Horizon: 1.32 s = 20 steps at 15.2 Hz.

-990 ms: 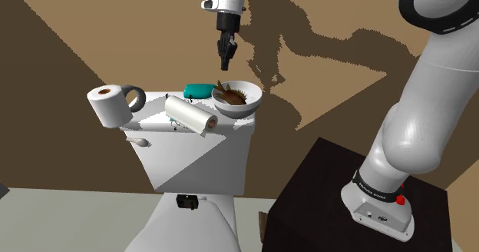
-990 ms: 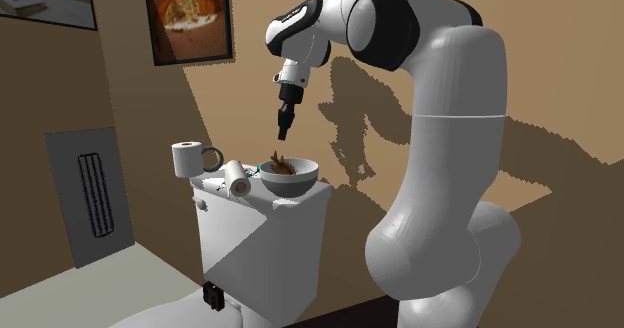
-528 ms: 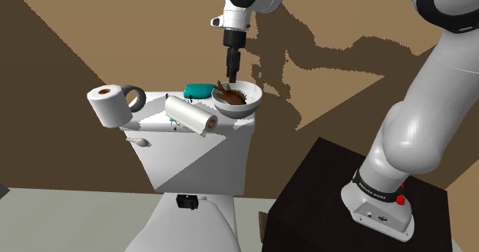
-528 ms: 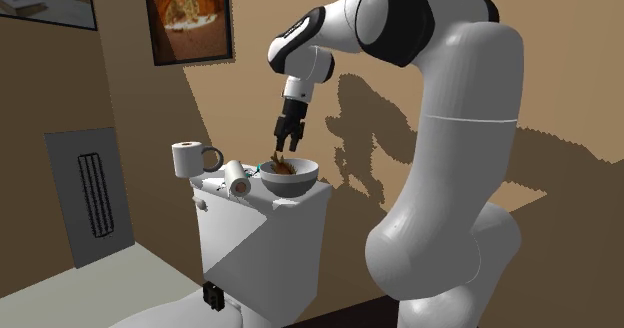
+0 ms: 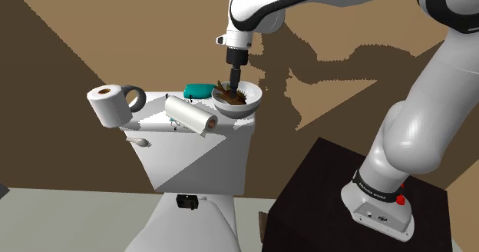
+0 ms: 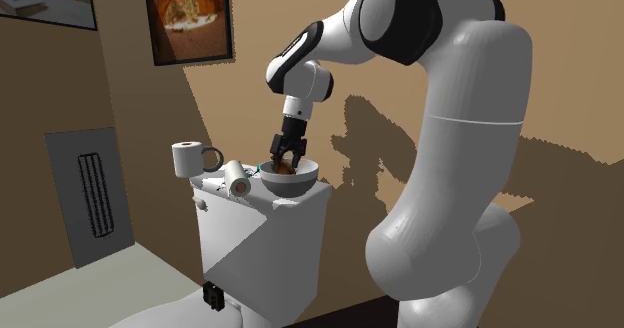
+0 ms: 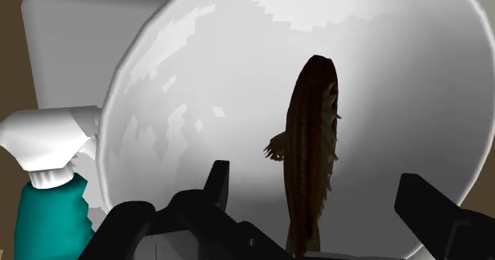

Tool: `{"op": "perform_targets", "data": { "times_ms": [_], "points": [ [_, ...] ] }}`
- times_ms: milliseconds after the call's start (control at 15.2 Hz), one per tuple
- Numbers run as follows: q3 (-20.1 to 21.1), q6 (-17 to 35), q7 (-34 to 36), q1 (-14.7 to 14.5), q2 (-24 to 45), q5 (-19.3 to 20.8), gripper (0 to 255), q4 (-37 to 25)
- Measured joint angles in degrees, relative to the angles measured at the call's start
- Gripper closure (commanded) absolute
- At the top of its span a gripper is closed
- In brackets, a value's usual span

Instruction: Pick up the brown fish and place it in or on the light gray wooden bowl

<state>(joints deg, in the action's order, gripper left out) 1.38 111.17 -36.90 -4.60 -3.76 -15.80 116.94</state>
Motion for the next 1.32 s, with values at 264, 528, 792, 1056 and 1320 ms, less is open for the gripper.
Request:
{"op": "perform_targets", "data": {
  "times_ms": [264, 528, 792, 1056, 1320],
  "points": [
    [0.2, 2.0, -0.1, -0.2, 0.3, -0.2, 0, 1.7],
    [0.2, 2.1, -0.1, -0.2, 0.3, -0.3, 0, 1.8],
    [0.2, 2.1, -0.1, -0.2, 0.3, -0.3, 255, 1.8],
    [0.2, 2.1, -0.1, -0.2, 0.3, -0.3, 255, 1.7],
    [0.2, 1.8, 0.0, -0.2, 0.3, -0.2, 255, 1.4]
  ]
}}
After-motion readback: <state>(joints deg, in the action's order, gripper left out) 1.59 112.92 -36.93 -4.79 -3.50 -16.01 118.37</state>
